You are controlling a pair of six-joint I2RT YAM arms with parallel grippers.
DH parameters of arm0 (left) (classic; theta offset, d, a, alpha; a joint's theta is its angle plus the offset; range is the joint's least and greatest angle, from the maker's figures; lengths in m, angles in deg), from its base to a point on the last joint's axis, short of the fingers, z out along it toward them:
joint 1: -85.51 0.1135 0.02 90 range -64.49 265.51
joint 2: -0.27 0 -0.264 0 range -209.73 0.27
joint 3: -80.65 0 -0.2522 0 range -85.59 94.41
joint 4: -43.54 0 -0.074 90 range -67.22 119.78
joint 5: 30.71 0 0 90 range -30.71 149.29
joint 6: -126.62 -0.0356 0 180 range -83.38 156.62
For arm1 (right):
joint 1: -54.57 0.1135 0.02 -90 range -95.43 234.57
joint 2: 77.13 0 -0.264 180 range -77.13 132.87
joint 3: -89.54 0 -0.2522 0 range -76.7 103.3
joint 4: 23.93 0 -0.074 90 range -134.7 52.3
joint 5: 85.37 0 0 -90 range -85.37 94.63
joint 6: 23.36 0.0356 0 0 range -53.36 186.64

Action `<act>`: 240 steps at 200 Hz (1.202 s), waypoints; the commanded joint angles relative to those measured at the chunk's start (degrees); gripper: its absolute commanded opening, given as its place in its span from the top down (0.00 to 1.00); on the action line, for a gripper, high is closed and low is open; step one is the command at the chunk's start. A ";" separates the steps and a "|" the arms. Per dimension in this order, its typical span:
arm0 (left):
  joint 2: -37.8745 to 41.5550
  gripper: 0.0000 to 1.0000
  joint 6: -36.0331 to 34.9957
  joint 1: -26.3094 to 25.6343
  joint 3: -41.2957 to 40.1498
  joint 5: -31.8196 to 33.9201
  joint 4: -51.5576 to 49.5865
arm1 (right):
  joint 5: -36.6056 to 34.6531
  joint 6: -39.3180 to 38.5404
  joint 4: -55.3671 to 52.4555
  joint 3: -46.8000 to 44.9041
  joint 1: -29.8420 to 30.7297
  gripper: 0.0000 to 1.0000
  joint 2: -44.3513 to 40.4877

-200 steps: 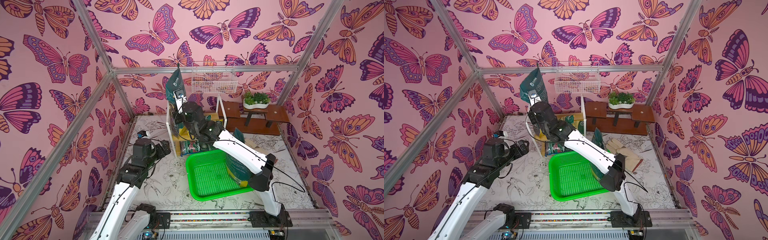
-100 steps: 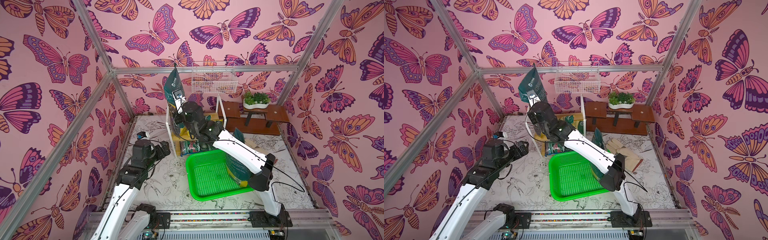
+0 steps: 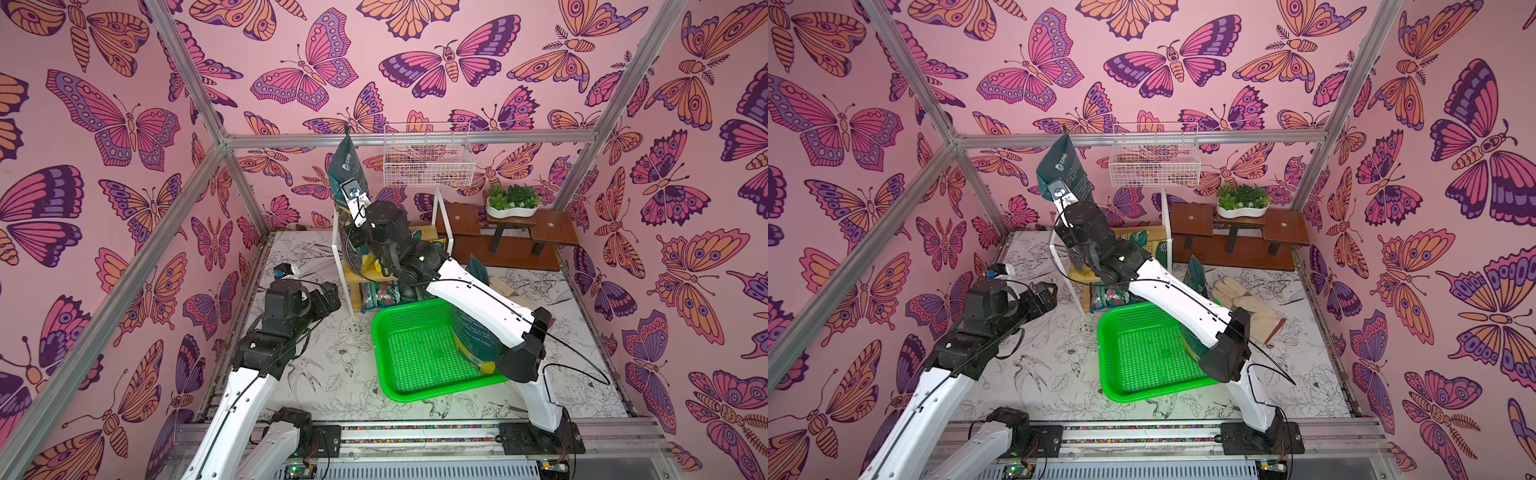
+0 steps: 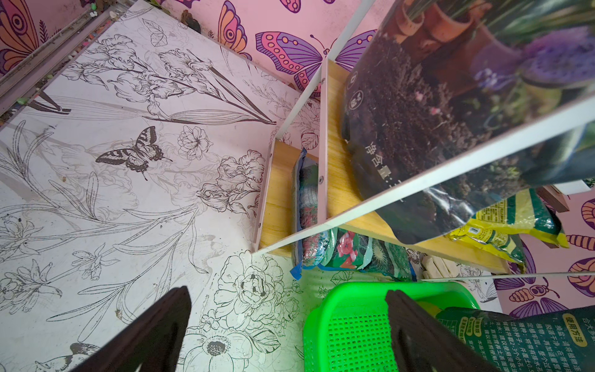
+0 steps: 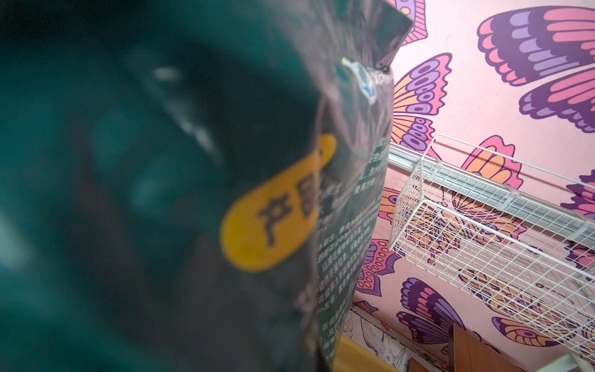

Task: Take down the fertilizer bag from the shelf
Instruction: Pick up the fertilizer bag from the shelf.

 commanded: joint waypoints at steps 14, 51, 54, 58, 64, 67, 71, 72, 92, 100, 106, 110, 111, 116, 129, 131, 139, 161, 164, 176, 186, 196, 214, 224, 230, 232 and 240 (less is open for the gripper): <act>0.44 0.00 -0.98 0.46 -1.29 -0.31 0.90 | 1.36 -4.82 15.98 7.19 0.09 1.00 -7.49; 0.75 0.00 -0.82 0.46 -1.47 -0.38 0.90 | 0.86 -5.93 14.52 6.84 -0.26 1.00 -9.28; 0.71 0.00 -0.80 0.46 -1.47 -0.31 0.90 | 0.83 -6.00 14.54 6.57 -0.27 1.00 -9.47; 0.69 0.00 -0.80 0.46 -1.47 -0.36 0.92 | 0.79 -6.09 14.60 6.13 -0.33 1.00 -9.79; 0.68 0.00 -0.83 0.46 -1.47 -0.37 0.92 | 0.78 -6.12 14.91 5.51 -0.39 1.00 -10.15; 0.64 0.00 -0.80 0.46 -1.47 -0.36 0.95 | 0.90 -6.11 15.07 5.25 -0.44 1.00 -10.34; 0.64 0.00 -0.72 0.46 -1.41 -0.33 0.91 | 1.06 -6.07 15.21 4.82 -0.44 1.00 -10.55; 0.66 0.00 -0.72 0.46 -1.40 -0.36 0.91 | 1.08 -6.09 15.27 4.76 -0.48 1.00 -10.56; 0.70 0.00 -0.75 0.46 -1.38 -0.47 0.90 | 1.76 -5.94 15.73 4.24 -0.45 1.00 -11.60; 0.74 0.00 -0.68 0.46 -1.38 -0.46 0.91 | 2.06 -5.94 15.89 4.31 -0.44 1.00 -12.02; 0.70 0.00 -0.64 0.41 -1.38 -0.54 0.91 | 2.29 -5.92 15.83 4.22 -0.44 1.00 -12.38; 0.72 0.00 -0.56 0.40 -1.38 -0.55 0.91 | 2.50 -5.85 15.68 4.26 -0.44 1.00 -12.76; 0.79 0.00 -0.51 0.43 -1.38 -0.59 0.91 | 2.55 -5.85 15.63 4.26 -0.44 1.00 -12.85; 0.82 0.00 -0.54 0.45 -1.38 -0.68 0.90 | 2.84 -5.77 15.24 4.27 -0.44 1.00 -13.27; 0.77 0.00 -0.43 0.44 -1.30 -1.07 0.90 | 3.49 -5.30 13.06 4.26 -0.48 1.00 -14.50; 0.73 0.00 -0.38 0.45 -1.23 -1.08 0.86 | 3.60 -5.25 12.55 4.23 -0.45 1.00 -14.72; 0.84 0.00 -0.45 0.46 -1.13 -1.09 0.98 | 4.13 -5.06 10.09 4.10 -0.48 1.00 -15.64; 0.80 0.00 -0.78 0.46 -0.86 -1.26 0.88 | 5.15 -3.97 5.05 -0.27 -0.45 1.00 -20.33; 0.80 0.00 -0.72 0.46 -0.78 -1.33 0.90 | 5.32 -3.78 4.88 -1.38 -0.47 1.00 -21.21; 0.69 0.00 -0.81 0.46 -0.44 -1.65 0.91 | 5.96 -2.85 4.91 -6.45 -0.44 1.00 -25.17; 0.45 0.00 -0.97 0.45 -0.18 -2.04 0.86 | 6.44 -2.32 5.18 -10.37 -0.44 1.00 -28.38; 0.24 0.00 -1.34 0.46 0.19 -2.59 0.92 | 6.88 -1.61 5.08 -13.66 -0.44 1.00 -31.23; -0.02 0.00 -1.76 0.46 0.76 -3.43 0.93 | 8.31 -0.07 2.78 -17.22 -0.31 1.00 -35.95; -0.02 0.00 -1.84 0.46 0.83 -3.54 0.86 | 9.35 0.68 0.44 -17.99 -0.35 1.00 -37.28; -0.06 0.00 -1.79 0.46 0.90 -3.54 0.90 | 9.67 1.10 -1.15 -18.25 -0.26 1.00 -37.93; -0.03 0.00 -1.82 0.46 0.88 -3.61 0.90 | 9.76 1.23 -1.61 -18.34 -0.20 1.00 -38.09; -0.11 0.00 -1.68 0.46 0.94 -3.86 0.86 | 10.04 1.56 -3.46 -18.74 -0.01 1.00 -38.79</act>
